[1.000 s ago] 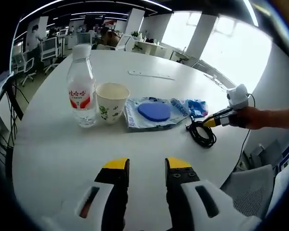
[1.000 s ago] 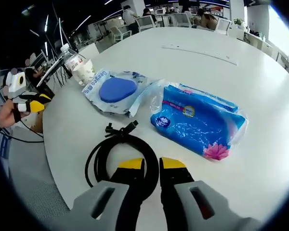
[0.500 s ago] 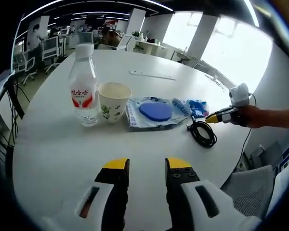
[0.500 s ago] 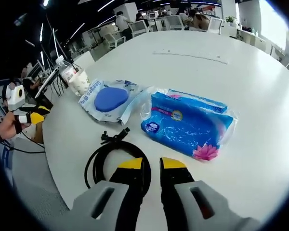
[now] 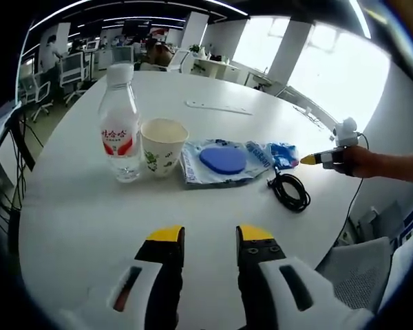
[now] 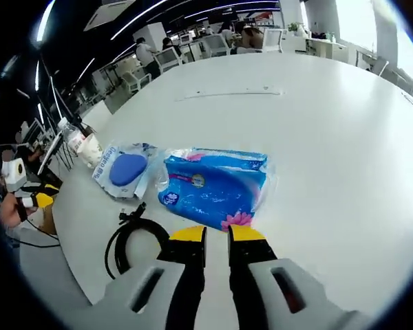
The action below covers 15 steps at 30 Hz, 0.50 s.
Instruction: Arrange the tabletop items into an orderly group along one side of the table until the central work area is clear of visible clutter.
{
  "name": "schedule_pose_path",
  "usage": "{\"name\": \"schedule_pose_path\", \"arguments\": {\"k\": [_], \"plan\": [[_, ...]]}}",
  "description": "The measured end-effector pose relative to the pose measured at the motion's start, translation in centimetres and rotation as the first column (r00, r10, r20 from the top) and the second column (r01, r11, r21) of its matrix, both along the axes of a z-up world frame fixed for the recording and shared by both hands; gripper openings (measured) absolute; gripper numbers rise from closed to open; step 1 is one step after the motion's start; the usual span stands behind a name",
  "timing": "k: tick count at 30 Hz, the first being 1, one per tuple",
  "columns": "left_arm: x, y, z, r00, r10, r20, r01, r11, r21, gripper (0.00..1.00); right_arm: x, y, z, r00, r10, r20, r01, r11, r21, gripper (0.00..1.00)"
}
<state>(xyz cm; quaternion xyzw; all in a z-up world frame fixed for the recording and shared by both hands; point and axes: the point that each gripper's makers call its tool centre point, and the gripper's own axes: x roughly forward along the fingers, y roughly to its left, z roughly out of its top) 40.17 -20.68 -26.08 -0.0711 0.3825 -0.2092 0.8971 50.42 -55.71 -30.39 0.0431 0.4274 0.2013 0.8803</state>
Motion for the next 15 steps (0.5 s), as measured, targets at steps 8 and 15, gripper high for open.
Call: {"name": "schedule_pose_path", "arguments": {"k": [8, 15], "plan": [[0.3, 0.2, 0.3, 1.000, 0.003, 0.002, -0.003, 1.000, 0.005, 0.28, 1.4, -1.6, 0.2, 0.998, -0.068, 0.015, 0.068, 0.997, -0.026, 0.10], [0.5, 0.5, 0.7, 1.000, 0.009, 0.003, -0.009, 1.000, 0.013, 0.28, 2.7, -2.4, -0.1, 0.995, -0.096, 0.017, 0.096, 0.995, -0.027, 0.12]]}}
